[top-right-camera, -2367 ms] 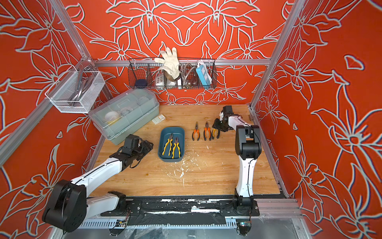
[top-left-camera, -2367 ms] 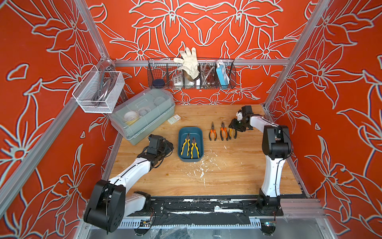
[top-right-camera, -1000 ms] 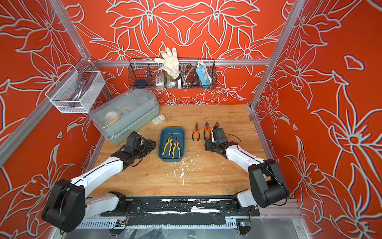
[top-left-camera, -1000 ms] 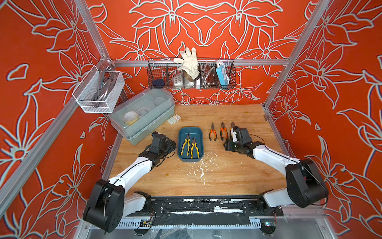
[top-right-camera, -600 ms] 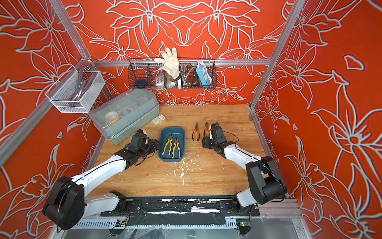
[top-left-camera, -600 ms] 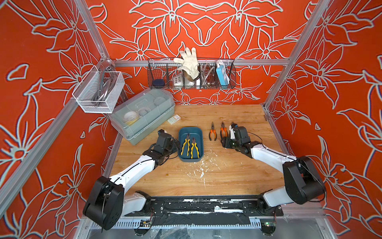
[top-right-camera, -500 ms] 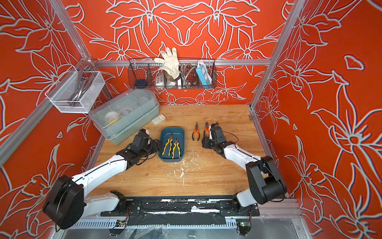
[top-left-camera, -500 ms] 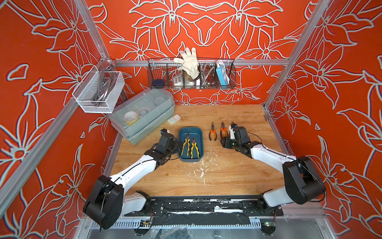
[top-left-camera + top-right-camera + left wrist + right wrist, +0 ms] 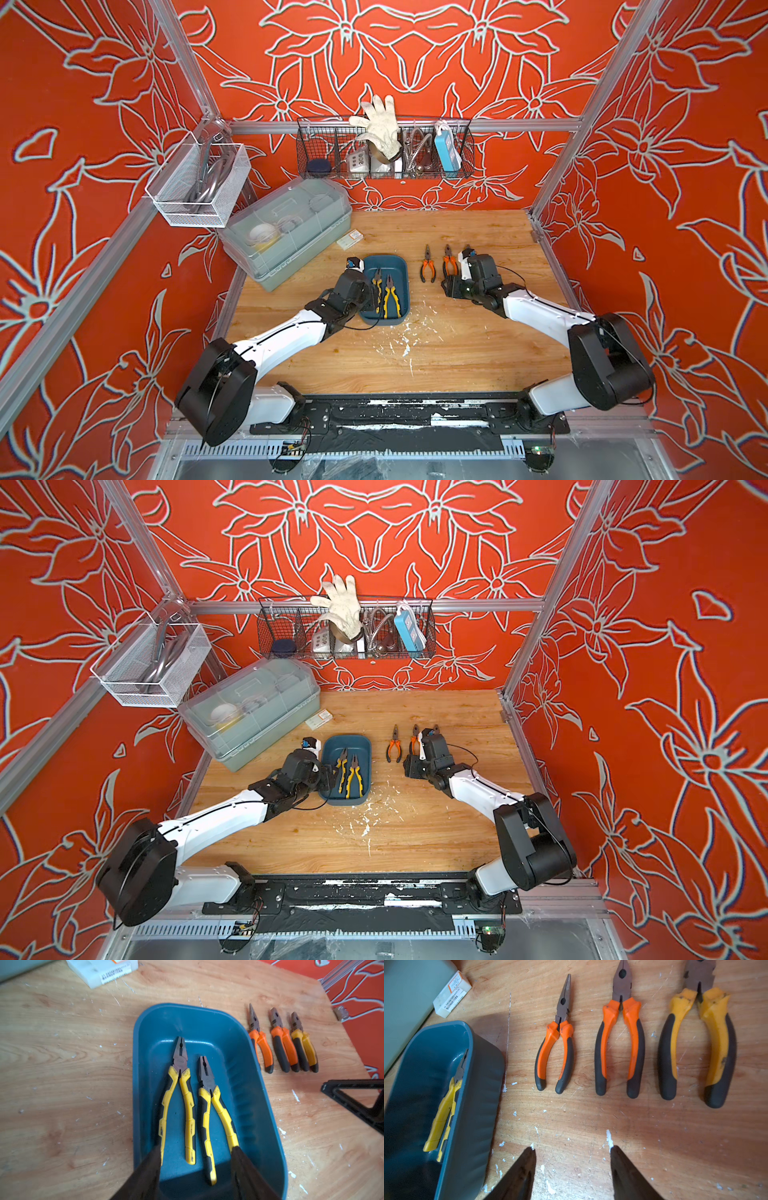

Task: Take the pliers out of the storage box
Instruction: Pick up the pliers from the storage box.

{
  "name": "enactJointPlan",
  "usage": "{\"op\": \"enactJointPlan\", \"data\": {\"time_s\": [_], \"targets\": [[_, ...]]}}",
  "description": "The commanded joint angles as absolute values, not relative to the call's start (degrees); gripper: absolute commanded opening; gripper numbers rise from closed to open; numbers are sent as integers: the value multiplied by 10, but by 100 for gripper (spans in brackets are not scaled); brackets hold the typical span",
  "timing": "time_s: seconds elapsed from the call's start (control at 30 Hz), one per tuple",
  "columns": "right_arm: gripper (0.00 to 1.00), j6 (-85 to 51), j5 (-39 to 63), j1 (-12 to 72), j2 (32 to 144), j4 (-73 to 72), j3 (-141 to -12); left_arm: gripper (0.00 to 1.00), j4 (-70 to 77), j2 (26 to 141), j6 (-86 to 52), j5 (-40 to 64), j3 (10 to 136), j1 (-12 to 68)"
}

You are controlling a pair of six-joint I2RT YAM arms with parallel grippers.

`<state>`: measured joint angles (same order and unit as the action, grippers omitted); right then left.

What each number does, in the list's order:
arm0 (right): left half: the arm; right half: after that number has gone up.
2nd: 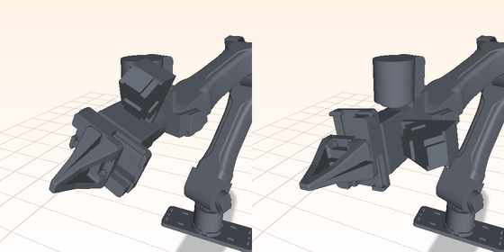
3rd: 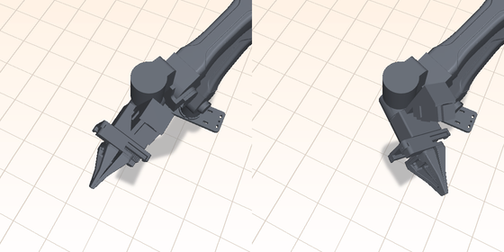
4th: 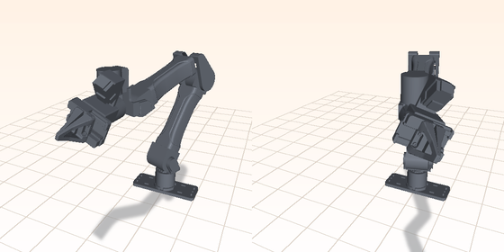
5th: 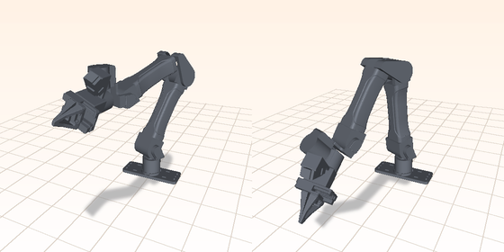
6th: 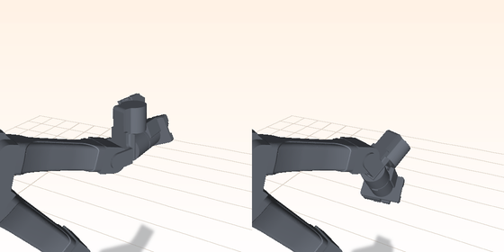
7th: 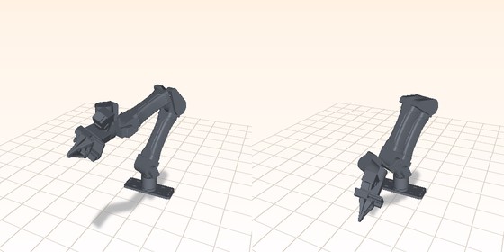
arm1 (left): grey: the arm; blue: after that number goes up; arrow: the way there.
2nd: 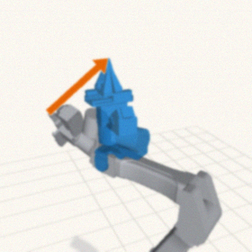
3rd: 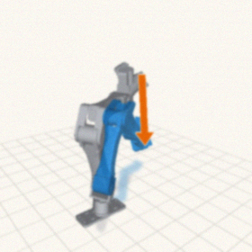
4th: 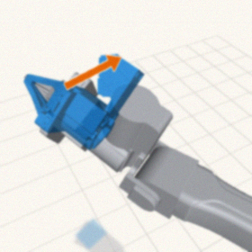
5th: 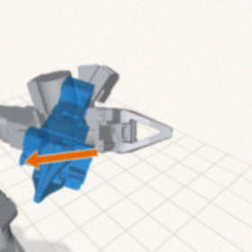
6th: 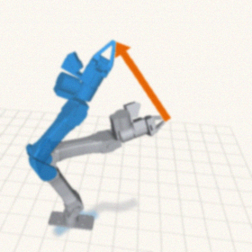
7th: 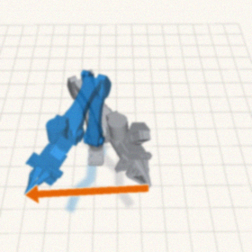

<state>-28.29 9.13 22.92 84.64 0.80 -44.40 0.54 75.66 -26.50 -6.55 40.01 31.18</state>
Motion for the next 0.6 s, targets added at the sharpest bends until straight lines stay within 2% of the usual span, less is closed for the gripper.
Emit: {"op": "enactJointPlan", "data": {"time_s": [0.0, 0.27, 0.57], "targets": [[60, -280, 101, 235, 860, 6, -464, 54, 18, 775, -227, -53, 415, 315], [60, -275, 112, 240, 871, 8, -471, 56, -7, 829, -181, -97, 448, 319], [60, -264, 97, 243, 868, 13, -471, 53, -198, 978, -159, -135, 638, 319]]}}
